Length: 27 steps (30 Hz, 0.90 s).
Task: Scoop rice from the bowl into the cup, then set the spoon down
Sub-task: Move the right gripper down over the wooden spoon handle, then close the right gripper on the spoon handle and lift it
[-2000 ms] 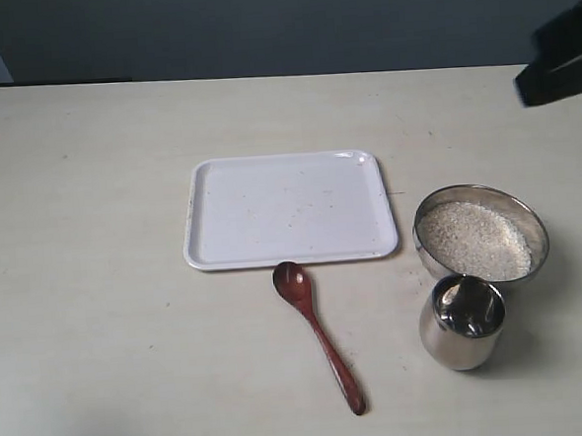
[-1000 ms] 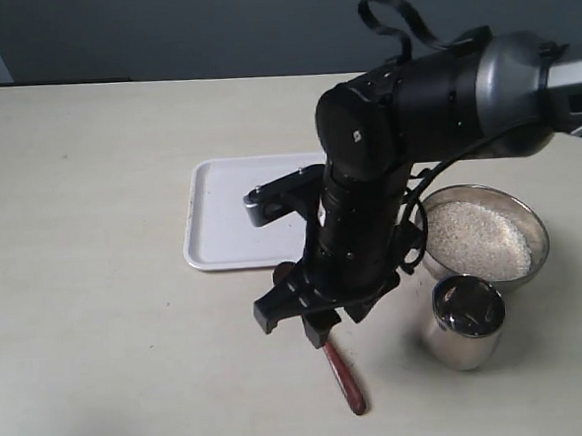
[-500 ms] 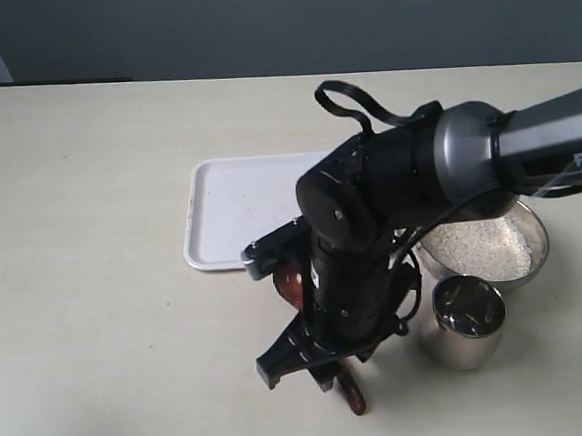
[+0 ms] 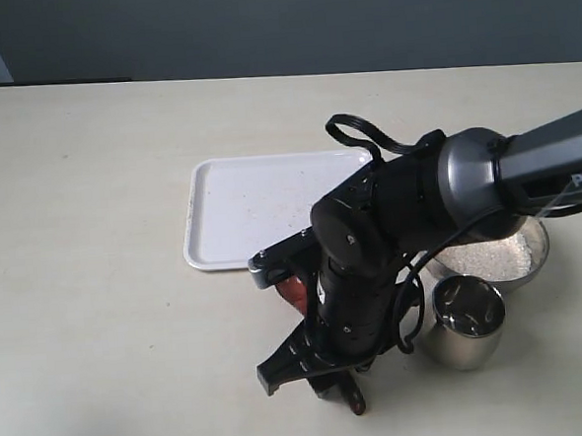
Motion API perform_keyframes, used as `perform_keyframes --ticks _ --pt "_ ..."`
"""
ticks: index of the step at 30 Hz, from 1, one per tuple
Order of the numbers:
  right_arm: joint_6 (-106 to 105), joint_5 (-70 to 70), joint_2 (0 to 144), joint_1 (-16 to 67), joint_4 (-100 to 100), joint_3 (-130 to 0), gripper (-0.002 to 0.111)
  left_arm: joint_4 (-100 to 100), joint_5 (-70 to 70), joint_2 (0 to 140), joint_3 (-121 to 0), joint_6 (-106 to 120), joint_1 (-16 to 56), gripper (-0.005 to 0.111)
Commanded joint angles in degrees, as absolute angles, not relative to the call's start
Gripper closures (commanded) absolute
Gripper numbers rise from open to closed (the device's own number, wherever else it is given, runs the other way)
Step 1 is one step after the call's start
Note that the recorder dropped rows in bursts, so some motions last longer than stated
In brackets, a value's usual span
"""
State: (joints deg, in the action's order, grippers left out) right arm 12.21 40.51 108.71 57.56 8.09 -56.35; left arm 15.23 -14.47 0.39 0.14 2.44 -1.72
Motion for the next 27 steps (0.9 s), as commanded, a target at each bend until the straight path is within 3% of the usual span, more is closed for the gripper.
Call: perform_keyframes --ticks 1,4,5,6,20,27 --pt "12.26 39.88 110.17 57.69 8.12 -56.13 0.063 15.11 -13.84 0.75 0.00 2.05 -1.82 0.106" --pt "12.26 40.10 110.17 57.69 8.12 -56.13 0.082 15.11 -13.84 0.75 0.00 2.05 -1.82 0.106" --pt "12.26 40.09 110.17 57.69 8.12 -56.13 0.099 15.11 -13.84 0.75 0.00 2.05 -1.82 0.106" --pt "12.26 40.74 110.17 57.69 8.12 -56.13 0.108 15.11 -13.84 0.75 0.00 2.05 -1.82 0.106" --pt "12.10 48.89 95.68 57.69 -0.72 -56.36 0.108 15.11 -13.84 0.75 0.00 2.05 -1.82 0.106" --pt "15.16 69.96 85.47 57.69 -26.81 -61.04 0.108 15.11 -13.84 0.75 0.00 2.05 -1.82 0.106"
